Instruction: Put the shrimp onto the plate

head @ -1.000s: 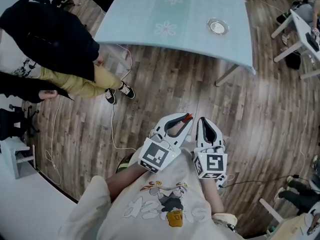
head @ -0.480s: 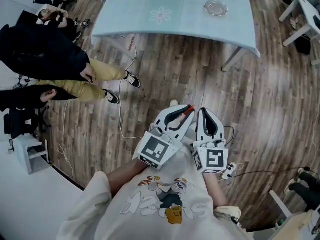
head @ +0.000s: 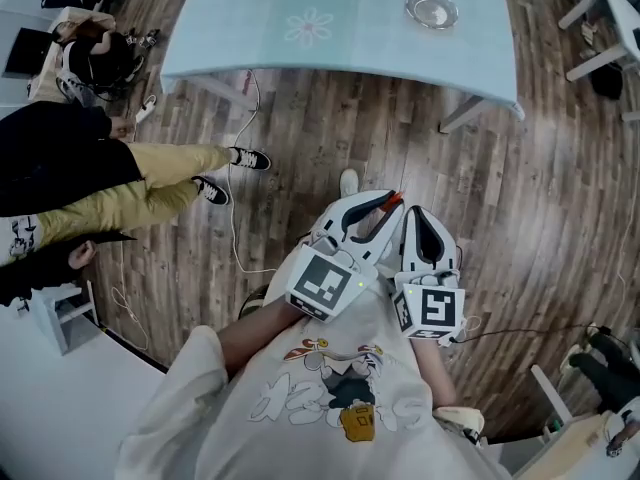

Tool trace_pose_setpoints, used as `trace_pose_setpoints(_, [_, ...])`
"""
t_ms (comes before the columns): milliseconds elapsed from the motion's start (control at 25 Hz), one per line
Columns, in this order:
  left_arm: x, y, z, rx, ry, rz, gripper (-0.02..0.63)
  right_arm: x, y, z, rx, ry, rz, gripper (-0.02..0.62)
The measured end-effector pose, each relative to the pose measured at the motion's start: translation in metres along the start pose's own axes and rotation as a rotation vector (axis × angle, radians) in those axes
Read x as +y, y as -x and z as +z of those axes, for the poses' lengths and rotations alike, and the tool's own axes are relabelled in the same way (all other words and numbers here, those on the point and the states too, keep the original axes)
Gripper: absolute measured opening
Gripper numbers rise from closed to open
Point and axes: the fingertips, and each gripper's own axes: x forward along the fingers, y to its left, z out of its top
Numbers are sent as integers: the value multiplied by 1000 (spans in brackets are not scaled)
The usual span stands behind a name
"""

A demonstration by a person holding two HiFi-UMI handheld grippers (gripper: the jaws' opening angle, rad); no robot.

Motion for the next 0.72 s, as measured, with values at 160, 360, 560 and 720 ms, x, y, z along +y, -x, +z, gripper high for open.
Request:
trace_pose_setpoints(160, [42,-23,15,-9,18,-27,54,-6,-42,16,25,0,-48,23])
trace_pose_setpoints(360, [90,-46,37,-32,28,-71,54,-19,-91,38,48,47,-141,23])
trace_pose_setpoints(560, [144,-57,54,-48,52,-98,54,-16,-138,69,16,40,-178,23])
trace_pose_setpoints(720, [179,-63,52,-42,55,-101,54,-8,-170,78,11,38,-182,23])
